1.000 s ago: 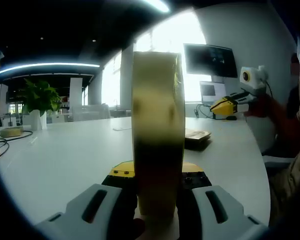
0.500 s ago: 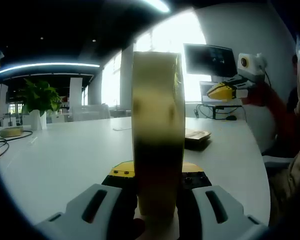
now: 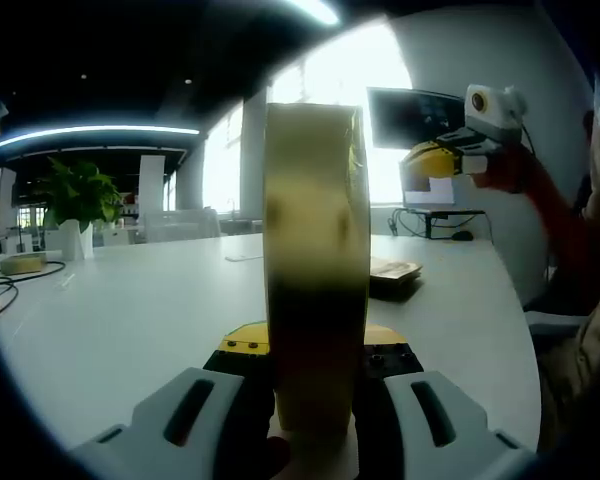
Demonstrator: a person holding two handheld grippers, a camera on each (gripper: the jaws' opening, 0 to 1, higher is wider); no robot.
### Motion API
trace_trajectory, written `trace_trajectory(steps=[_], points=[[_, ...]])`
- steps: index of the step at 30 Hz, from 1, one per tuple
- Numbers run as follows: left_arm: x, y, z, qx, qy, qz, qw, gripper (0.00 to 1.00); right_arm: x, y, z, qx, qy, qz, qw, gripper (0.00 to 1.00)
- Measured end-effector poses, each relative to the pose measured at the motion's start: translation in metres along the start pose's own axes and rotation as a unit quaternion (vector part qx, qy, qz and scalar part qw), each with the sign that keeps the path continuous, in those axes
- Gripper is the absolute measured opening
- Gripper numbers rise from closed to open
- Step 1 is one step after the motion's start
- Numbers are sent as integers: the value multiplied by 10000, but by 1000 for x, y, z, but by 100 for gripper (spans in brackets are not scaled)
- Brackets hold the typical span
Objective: Extract single mask from mask box in order stack masks on table
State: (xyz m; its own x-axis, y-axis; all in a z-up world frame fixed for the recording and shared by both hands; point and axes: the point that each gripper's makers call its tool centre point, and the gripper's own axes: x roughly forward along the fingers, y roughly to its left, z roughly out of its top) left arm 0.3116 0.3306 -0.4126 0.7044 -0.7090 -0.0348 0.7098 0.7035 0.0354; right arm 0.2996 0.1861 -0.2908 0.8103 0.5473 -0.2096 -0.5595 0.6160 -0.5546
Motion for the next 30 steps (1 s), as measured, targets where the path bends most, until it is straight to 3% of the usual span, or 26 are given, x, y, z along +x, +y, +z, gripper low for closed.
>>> trace_trajectory(steps=[12,30], points=[[0,0,0,-12,-3,-4,10000,20,10,8,17,-248,-36,218,9994,2],[0,0,0,-15,-12,-12,10000,20,27,28,52,-1114,-154,724,9910,2]])
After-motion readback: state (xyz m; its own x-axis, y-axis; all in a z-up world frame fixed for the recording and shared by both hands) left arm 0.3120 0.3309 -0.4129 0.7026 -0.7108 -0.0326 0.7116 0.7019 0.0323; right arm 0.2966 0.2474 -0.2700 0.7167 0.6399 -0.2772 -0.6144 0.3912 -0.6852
